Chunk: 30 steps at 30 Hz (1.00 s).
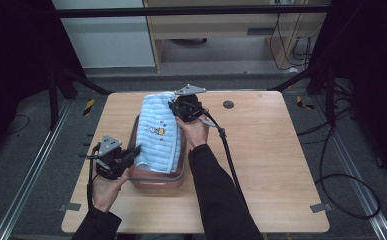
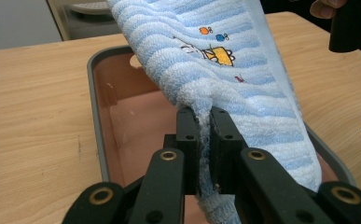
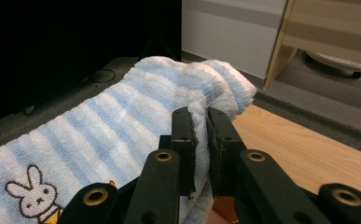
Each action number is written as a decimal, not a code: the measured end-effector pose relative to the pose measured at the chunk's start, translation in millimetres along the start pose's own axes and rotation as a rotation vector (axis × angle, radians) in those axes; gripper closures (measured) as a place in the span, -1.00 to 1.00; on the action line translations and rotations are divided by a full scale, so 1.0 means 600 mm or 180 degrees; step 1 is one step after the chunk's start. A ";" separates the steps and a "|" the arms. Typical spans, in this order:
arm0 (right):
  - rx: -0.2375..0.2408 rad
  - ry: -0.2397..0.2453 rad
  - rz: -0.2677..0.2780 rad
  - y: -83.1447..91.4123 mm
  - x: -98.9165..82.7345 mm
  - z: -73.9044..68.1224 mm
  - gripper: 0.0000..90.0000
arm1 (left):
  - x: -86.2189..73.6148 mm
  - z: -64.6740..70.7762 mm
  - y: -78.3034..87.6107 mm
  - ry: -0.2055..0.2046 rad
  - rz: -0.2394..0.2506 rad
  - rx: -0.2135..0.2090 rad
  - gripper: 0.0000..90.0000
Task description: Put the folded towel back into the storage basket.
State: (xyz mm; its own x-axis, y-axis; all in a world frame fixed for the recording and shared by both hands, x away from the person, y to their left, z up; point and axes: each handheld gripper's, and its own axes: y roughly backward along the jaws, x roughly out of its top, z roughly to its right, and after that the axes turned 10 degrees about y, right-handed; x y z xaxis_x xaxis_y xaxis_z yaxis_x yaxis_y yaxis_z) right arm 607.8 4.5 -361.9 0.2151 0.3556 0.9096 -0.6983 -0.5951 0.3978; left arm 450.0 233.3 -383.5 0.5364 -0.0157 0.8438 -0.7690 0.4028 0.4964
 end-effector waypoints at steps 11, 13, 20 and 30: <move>0.0032 -0.0017 -0.0106 -0.016 -0.032 -0.003 0.84 | -0.015 -0.001 -0.012 -0.0036 -0.0109 0.0017 0.86; 0.0044 -0.0033 -0.0127 -0.020 -0.037 -0.004 0.84 | -0.018 -0.002 -0.013 -0.0051 -0.0139 0.0026 0.86; 0.0066 -0.0031 -0.0168 -0.032 -0.051 -0.009 0.84 | -0.027 -0.004 -0.021 -0.0053 -0.0199 0.0072 0.86; 0.0069 -0.0043 -0.0266 -0.045 -0.075 -0.013 0.83 | -0.043 -0.005 -0.034 -0.0097 -0.0303 0.0133 0.86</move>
State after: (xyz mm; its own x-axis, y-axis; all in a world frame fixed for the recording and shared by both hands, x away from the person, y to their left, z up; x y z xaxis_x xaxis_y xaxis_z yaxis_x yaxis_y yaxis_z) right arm 611.6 10.3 -414.3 0.2814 0.3949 0.8746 -0.6627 -0.5792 0.4747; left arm 452.9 228.5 -415.9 0.5974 -0.0801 0.7980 -0.7293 0.3597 0.5820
